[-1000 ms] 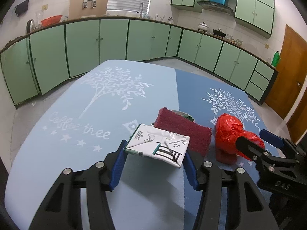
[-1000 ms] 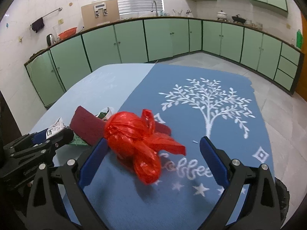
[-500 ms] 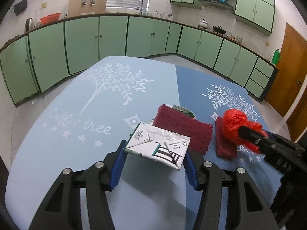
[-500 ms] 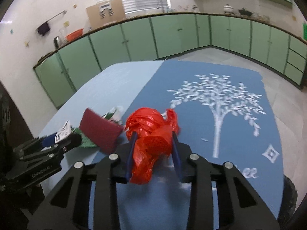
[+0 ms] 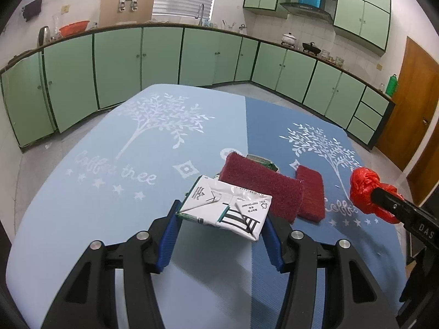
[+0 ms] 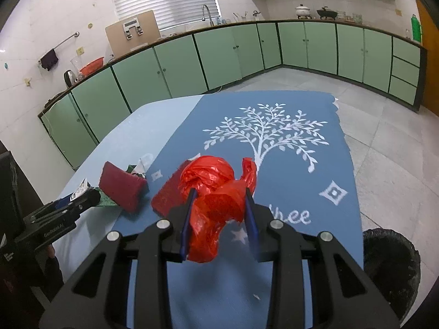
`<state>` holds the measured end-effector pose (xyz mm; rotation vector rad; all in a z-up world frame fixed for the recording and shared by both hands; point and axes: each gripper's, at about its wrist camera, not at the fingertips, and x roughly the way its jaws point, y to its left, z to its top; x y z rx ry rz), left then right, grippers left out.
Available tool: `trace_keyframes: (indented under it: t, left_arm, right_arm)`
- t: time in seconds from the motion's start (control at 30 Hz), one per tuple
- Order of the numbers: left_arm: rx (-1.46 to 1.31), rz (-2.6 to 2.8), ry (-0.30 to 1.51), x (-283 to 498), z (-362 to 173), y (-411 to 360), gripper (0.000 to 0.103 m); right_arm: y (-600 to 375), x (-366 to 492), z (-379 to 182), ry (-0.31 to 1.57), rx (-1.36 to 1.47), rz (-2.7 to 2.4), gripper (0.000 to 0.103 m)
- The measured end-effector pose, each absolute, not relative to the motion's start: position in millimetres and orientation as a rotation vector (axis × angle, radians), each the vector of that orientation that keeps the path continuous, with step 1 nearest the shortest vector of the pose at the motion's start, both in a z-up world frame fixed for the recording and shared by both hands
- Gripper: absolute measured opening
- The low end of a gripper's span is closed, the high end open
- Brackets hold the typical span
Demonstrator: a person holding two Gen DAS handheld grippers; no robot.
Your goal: Collect trash
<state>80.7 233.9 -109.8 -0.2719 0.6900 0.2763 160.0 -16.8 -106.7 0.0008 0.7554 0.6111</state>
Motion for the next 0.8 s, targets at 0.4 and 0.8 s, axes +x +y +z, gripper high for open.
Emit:
trace_keyframes:
  t: [0.4,0.8]
  left_arm:
    - [-0.254,0.350,0.705,78.4,-115.9,247.3,0.054]
    - [-0.262,0.346,0.716,74.9,-110.2,237.9,0.070]
  right_arm:
    - [-21.0,154.4,-111.6,0.761,0.000,0.616,0.031]
    - [-24.1,152.0,-108.3,0.752,-0.004,0.616,0.031]
